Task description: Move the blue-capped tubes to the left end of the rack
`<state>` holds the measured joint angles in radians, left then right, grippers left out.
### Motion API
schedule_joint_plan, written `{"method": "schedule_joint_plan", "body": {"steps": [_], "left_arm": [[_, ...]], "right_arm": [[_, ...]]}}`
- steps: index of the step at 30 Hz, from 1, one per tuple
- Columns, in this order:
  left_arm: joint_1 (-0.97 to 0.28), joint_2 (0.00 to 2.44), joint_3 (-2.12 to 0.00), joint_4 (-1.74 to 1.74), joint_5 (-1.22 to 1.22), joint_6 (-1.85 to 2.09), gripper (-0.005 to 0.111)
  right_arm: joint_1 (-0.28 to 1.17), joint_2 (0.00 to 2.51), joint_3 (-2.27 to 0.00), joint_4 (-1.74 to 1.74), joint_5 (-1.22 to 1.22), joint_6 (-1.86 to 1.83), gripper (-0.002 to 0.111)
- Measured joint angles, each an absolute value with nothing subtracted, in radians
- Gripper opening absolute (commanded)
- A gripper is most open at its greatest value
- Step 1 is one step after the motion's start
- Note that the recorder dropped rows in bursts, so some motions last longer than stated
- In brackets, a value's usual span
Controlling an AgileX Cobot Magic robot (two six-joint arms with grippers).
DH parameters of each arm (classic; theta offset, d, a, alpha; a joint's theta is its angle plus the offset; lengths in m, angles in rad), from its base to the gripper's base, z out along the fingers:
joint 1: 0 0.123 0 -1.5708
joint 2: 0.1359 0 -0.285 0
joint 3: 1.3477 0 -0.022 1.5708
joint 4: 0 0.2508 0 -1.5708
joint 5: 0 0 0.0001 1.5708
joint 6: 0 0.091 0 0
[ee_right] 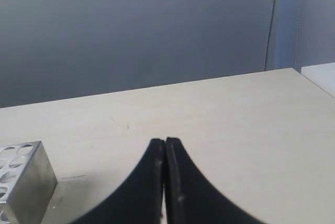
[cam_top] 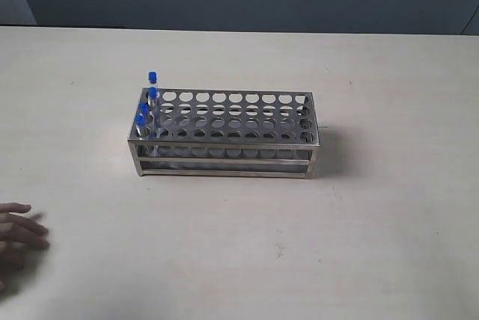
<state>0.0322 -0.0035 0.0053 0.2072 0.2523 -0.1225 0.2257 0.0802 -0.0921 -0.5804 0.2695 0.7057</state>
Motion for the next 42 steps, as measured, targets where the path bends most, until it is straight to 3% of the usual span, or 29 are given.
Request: {"method": "schedule_joint_plan", "body": {"steps": [6,15,18,24,42], "left_arm": [[0.032,-0.003,0.005,0.207,0.252,-0.122,0.001],[0.032,-0.003,0.005,0.207,0.252,-0.122,0.001],[0.032,-0.003,0.005,0.207,0.252,-0.122,0.001],[0.032,-0.003,0.005,0.207,0.252,-0.122,0.001],[0.032,-0.003,0.005,0.207,0.252,-0.122,0.001]], "right_arm": [[0.214,0.05,-0.007,-0.524,0.254,0.698,0.0],[0.205,0.049,-0.001,-0.127,0.321,0.164,0.0],[0.108,0.049,-0.001,-0.039,0.321,0.069,0.0],[-0.037,0.049,-0.001,0.006,0.321,0.043,0.0],[-0.052,0.049,-0.001,0.021,0.31,0.041,0.0]]}}
